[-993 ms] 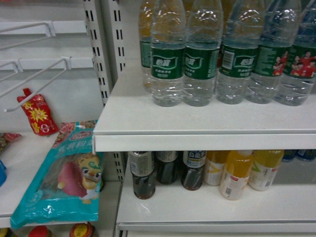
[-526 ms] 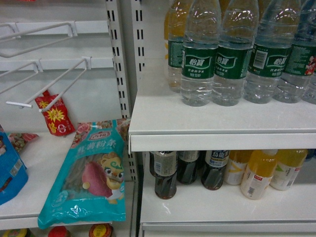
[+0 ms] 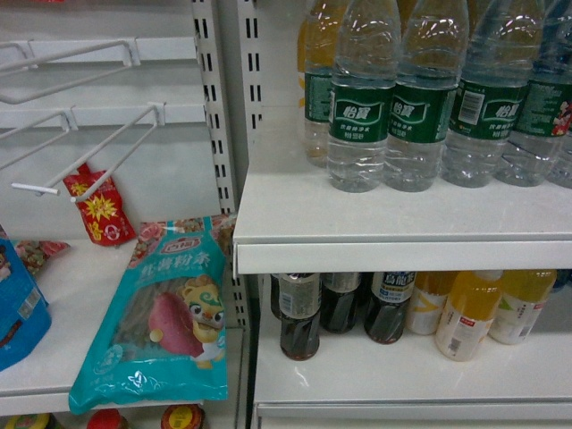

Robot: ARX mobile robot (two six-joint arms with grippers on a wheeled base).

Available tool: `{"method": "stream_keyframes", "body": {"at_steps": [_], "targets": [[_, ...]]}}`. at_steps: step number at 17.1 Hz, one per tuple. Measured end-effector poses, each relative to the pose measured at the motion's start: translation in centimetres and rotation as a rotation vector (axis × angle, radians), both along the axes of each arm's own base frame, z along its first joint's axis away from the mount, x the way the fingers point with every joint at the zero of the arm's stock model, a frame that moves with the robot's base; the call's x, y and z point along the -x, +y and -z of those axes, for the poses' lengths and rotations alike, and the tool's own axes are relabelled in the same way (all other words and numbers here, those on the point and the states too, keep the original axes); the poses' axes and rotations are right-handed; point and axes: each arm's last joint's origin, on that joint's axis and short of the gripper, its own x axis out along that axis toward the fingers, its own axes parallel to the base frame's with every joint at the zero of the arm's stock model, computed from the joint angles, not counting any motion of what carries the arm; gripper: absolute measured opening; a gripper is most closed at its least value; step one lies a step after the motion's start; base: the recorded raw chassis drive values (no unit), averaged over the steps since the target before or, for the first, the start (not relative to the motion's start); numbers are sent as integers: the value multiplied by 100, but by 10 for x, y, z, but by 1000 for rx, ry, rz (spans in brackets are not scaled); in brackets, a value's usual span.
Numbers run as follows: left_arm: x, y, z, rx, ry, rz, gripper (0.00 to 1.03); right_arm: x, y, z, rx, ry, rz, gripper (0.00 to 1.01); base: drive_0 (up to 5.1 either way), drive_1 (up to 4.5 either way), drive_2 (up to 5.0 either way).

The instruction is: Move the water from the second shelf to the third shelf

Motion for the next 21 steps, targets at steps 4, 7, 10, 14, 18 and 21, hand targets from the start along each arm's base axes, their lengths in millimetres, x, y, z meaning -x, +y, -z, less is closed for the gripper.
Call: {"method": "stream_keyframes", "body": {"at_steps": [4, 7, 10, 14, 18, 21], "targets": [[0, 0, 0, 0, 0, 0, 98, -49, 10, 6, 22, 128, -59, 39, -499, 246, 246], [0, 0, 0, 0, 0, 0, 98, -78, 11, 16, 23, 205, -65, 39, -499, 246, 246], [0, 0, 0, 0, 0, 0, 98, -107, 12, 13, 22, 218, -64, 39, -499, 246, 246], [0, 0, 0, 0, 0, 0, 98, -140, 17, 13, 20, 249, -73, 39, -499, 246, 246], [0, 0, 0, 0, 0, 0, 98, -167, 23, 17, 29, 264, -69, 39, -499, 246, 246], [0, 0, 0, 0, 0, 0, 98, -183, 27, 20, 30, 270, -62, 39, -499, 246, 246]]}}
